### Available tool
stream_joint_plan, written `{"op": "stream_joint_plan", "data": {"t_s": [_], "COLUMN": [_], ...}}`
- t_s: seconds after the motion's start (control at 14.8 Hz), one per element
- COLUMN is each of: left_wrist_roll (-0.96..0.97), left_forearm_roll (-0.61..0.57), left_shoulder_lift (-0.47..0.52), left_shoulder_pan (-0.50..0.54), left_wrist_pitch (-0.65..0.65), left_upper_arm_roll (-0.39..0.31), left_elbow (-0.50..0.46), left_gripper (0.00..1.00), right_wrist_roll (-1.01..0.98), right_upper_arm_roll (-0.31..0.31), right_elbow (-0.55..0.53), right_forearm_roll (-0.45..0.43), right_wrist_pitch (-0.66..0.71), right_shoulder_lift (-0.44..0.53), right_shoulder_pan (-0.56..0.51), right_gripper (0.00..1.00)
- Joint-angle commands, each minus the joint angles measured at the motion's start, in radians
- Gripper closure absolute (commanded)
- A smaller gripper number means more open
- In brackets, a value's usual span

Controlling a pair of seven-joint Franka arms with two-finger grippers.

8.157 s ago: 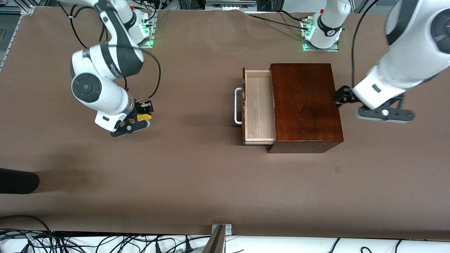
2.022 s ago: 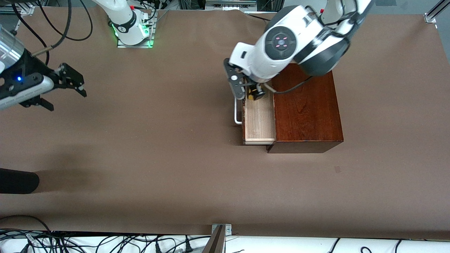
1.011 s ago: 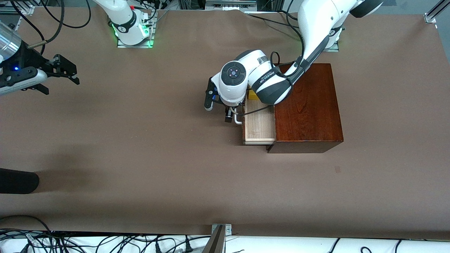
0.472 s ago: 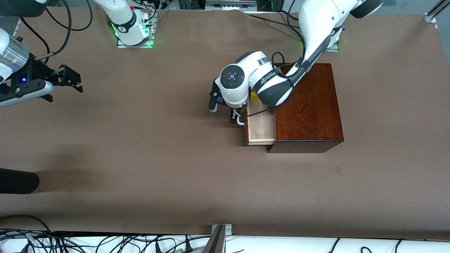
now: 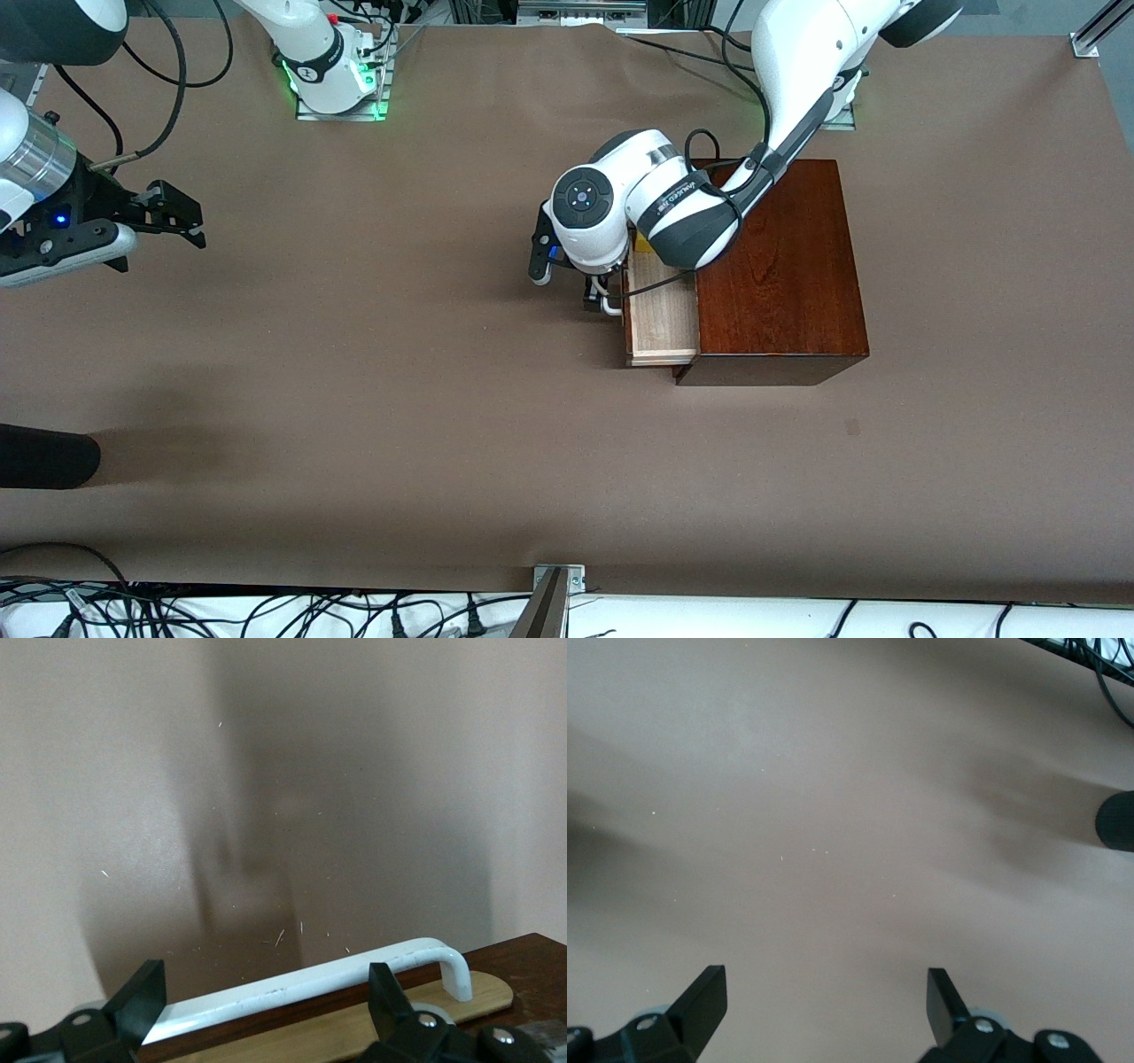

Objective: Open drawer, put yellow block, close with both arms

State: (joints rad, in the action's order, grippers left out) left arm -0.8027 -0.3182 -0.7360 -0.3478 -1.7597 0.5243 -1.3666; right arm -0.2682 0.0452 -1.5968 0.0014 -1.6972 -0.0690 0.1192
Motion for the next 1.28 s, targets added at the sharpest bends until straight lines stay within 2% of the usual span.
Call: {"op": "stream_joint_plan", "data": {"t_s": [0.0, 0.2, 0.4, 0.88, 1.21], "left_wrist_roll": [0.023, 0.025, 0.025, 0.068, 0.131], "left_forearm_roll": [-0.032, -0.033, -0.073, -0.073, -0.062], "left_shoulder_lift": [0.050, 0.050, 0.064, 0.087, 0.190], "left_shoulder_pan": [0.021, 0.023, 0.023, 0.023, 0.030], "left_wrist_pitch": [0.143, 0.163, 0.196, 0.215, 0.215], "left_upper_arm_roll": [-0.040, -0.041, -0.041, -0.046, -0.046], "left_elbow": [-0.052, -0.052, -0.052, -0.049, -0.017], "left_gripper": [0.00, 0.00, 0.00, 0.00, 0.00], "right_wrist_roll": [0.043, 0.113, 0.156, 0.158, 0.155], "right_upper_arm_roll": [-0.004, -0.005, -0.007, -0.010, -0.010], "right_elbow": [0.020, 0.020, 0.021, 0.023, 0.021], "right_forearm_roll": [-0.015, -0.009, -0.003, -0.012, -0.012], "right_wrist_pitch": [0.025, 0.031, 0.144, 0.142, 0.133], "right_shoulder_lift": [-0.003, 0.000, 0.005, 0.005, -0.008], "right_shoulder_pan": [-0.007, -0.006, -0.006, -0.006, -0.004], "right_gripper": [0.00, 0.00, 0.00, 0.00, 0.00]}}
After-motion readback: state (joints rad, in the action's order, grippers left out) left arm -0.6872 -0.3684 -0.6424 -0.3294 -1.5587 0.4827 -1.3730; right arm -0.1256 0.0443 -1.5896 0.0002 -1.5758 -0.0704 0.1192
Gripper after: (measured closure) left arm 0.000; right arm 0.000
